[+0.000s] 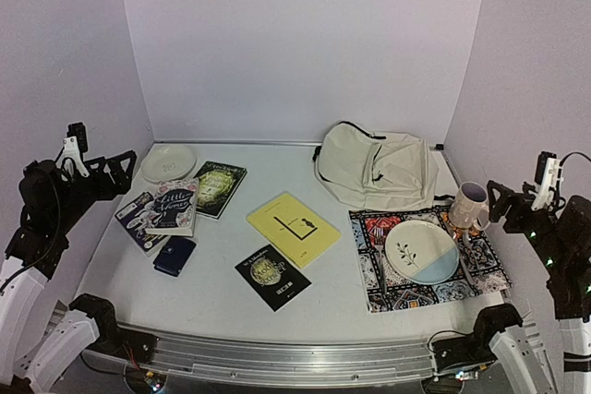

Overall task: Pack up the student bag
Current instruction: Grab the student bag from the corner of the board.

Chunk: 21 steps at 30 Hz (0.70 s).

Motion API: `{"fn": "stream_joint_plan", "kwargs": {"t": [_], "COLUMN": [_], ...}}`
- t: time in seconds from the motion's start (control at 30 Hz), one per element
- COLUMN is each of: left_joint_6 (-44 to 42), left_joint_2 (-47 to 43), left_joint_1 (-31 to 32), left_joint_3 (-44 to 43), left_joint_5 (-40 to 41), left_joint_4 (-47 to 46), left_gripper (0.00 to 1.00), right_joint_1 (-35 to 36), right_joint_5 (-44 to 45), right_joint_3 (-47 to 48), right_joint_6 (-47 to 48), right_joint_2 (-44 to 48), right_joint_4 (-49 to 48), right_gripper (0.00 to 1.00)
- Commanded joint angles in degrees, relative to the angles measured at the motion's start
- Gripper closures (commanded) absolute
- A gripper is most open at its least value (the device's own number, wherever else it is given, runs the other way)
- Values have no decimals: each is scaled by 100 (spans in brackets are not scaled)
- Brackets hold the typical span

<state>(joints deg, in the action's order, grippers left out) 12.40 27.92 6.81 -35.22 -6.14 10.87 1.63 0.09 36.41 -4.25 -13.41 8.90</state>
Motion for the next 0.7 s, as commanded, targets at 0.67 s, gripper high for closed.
{"fn": "stream_joint_plan", "kwargs": {"t": [0.67], "left_joint_6": [25], "left_joint_2": [303], "left_joint_1": [-15], "left_joint_3": [-196], "left_joint_5": [-645], "left_joint_4": [-287], "left_gripper": [1], "right_joint_1": [872], "right_joint_5": [-1205], "right_joint_3": [313], "right_joint_6": [-966], "right_joint_2": [-3948], "right_joint_4": [-1574], "right_gripper": [2]}}
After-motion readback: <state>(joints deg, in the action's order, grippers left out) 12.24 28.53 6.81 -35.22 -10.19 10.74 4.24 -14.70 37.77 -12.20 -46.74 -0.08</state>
